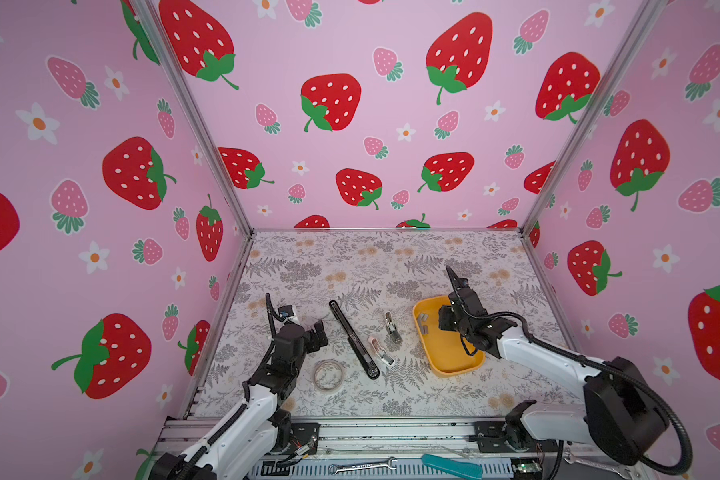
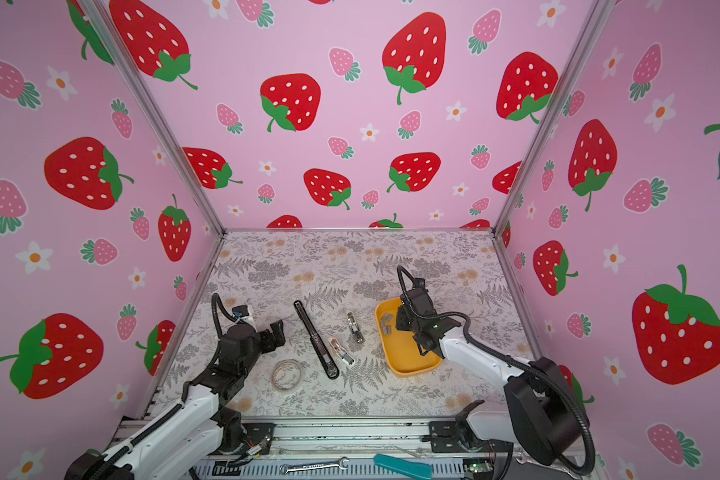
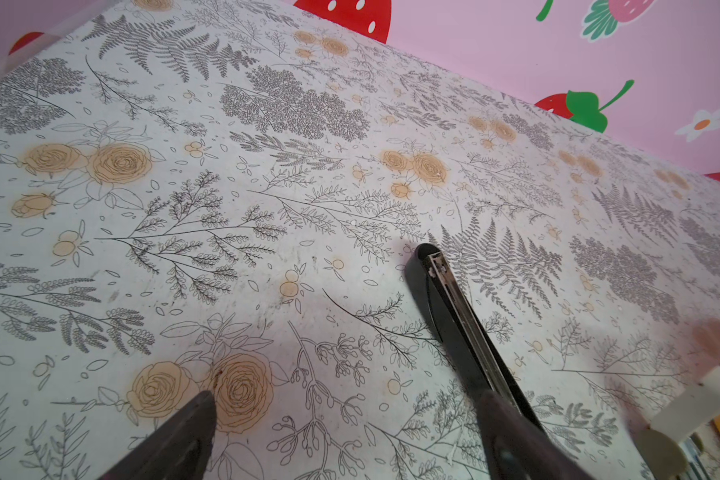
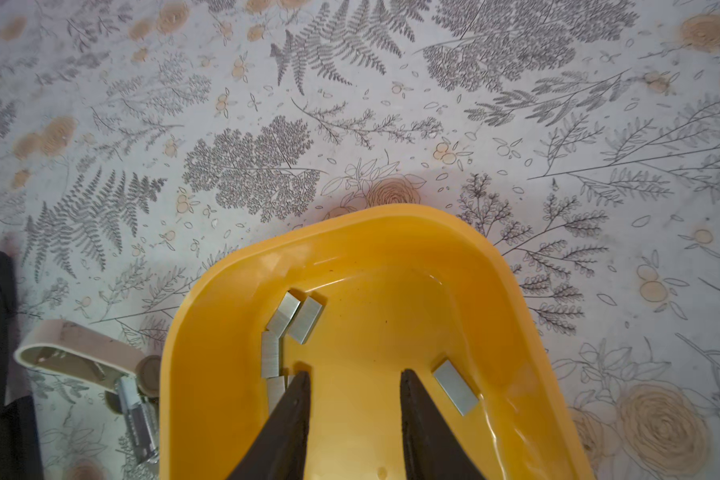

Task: Load the staples into the stapler
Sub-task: 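Raise the right gripper and move it over the yellow tray, then lower the open right gripper into the yellow tray over a staple strip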

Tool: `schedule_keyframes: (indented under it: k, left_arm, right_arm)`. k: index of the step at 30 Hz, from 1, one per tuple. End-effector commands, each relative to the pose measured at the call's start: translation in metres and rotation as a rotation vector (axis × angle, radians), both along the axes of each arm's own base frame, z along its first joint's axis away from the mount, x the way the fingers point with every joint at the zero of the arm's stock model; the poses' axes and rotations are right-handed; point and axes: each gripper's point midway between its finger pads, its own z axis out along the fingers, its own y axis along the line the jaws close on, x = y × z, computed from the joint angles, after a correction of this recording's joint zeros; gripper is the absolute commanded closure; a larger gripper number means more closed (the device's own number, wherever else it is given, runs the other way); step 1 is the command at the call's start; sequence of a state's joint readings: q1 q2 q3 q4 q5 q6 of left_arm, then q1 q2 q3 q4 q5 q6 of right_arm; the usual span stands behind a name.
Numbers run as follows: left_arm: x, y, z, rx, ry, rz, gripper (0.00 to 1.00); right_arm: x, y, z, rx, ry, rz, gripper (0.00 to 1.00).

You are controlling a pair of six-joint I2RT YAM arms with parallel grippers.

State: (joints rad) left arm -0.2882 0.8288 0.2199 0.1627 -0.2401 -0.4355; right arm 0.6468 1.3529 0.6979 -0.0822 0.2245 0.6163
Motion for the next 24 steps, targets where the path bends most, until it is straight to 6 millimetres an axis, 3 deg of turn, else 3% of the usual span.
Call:
schedule_keyframes:
  k: [1, 5, 11, 15, 24]
  left_arm:
    - [0.015, 0.001, 0.029, 0.025, -0.078, 0.009, 0.01]
    - [0.014, 0.000, 0.029, 0.024, -0.090, 0.002, 0.01]
    - [0.014, 0.001, 0.028, 0.025, -0.086, 0.006, 0.01]
    - [0.013, 0.001, 0.027, 0.024, -0.080, 0.008, 0.01]
    - [0.011, -0.001, 0.025, 0.018, -0.080, -0.007, 0.01]
  right_arm:
    - [0.019, 0.007, 0.006, -0.028, -0.031, 0.026, 0.62]
    - [0.023, 0.010, -0.003, -0.082, -0.035, 0.068, 0.62]
    - [0.009, 0.023, -0.025, -0.061, 0.003, 0.191, 0.60]
    - [0.004, 0.043, -0.029, -0.030, 0.028, 0.280, 0.57]
    - [-0.010, 0.032, -0.054, -0.104, 0.087, 0.269, 0.57]
